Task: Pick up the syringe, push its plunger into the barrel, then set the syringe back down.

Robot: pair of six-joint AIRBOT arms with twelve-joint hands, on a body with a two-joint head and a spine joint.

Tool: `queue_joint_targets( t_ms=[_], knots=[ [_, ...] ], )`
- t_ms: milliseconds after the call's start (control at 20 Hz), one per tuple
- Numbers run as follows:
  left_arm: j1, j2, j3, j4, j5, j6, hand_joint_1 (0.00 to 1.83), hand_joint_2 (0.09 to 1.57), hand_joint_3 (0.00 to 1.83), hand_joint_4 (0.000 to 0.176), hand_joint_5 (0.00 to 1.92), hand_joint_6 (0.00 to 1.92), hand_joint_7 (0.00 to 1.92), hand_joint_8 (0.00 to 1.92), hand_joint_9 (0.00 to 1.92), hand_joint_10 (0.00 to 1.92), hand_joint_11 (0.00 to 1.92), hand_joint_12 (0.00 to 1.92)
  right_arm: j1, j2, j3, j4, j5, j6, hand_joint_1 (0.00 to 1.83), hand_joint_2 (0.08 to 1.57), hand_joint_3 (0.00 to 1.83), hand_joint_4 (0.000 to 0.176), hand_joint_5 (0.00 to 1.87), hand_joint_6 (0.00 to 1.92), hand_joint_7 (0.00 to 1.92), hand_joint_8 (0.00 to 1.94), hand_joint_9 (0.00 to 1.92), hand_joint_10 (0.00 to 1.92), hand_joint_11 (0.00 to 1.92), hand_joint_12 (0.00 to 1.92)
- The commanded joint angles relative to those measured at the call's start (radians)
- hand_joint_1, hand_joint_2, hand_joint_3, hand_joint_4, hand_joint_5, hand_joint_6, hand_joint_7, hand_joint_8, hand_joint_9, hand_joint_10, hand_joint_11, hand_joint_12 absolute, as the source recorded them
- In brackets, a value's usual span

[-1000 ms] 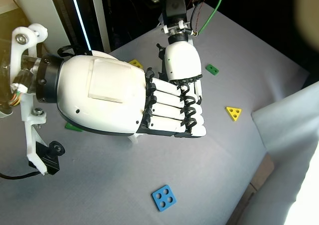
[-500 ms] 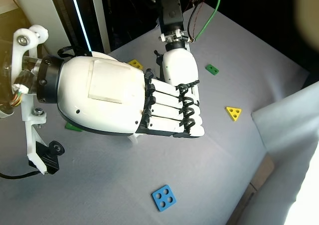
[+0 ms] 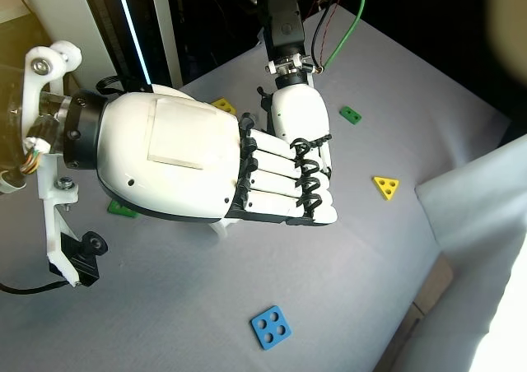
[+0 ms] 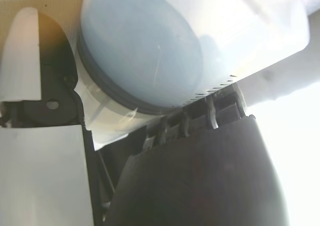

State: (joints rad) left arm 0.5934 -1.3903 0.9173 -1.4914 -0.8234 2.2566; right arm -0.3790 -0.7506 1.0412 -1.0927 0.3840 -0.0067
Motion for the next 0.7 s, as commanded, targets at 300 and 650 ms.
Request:
queue_joint_targets(
  t_ms=[300, 650],
  knots=[
    [-0.007, -0.005, -0.005, 0.077, -0.029, 0.005, 1.27, 1.18, 0.00, 0.000, 0.78, 0.00, 0.89, 0.00, 0.89, 0.01, 0.63, 0.41, 0.007, 0.001, -0.018, 0.041, 0.052, -0.005, 0.00, 1.31, 0.00, 0.000, 0.10, 0.01, 0.07, 0.01, 0.03, 0.01, 0.00, 0.00],
    [-0.001, -0.004, -0.004, 0.071, -0.032, 0.005, 1.38, 1.10, 0.00, 0.000, 0.94, 0.83, 1.04, 0.92, 0.95, 1.18, 0.86, 0.73, 0.007, 0.001, -0.020, 0.058, 0.039, -0.001, 0.00, 1.31, 0.00, 0.000, 0.12, 0.01, 0.08, 0.01, 0.03, 0.00, 0.00, 0.00]
  ],
)
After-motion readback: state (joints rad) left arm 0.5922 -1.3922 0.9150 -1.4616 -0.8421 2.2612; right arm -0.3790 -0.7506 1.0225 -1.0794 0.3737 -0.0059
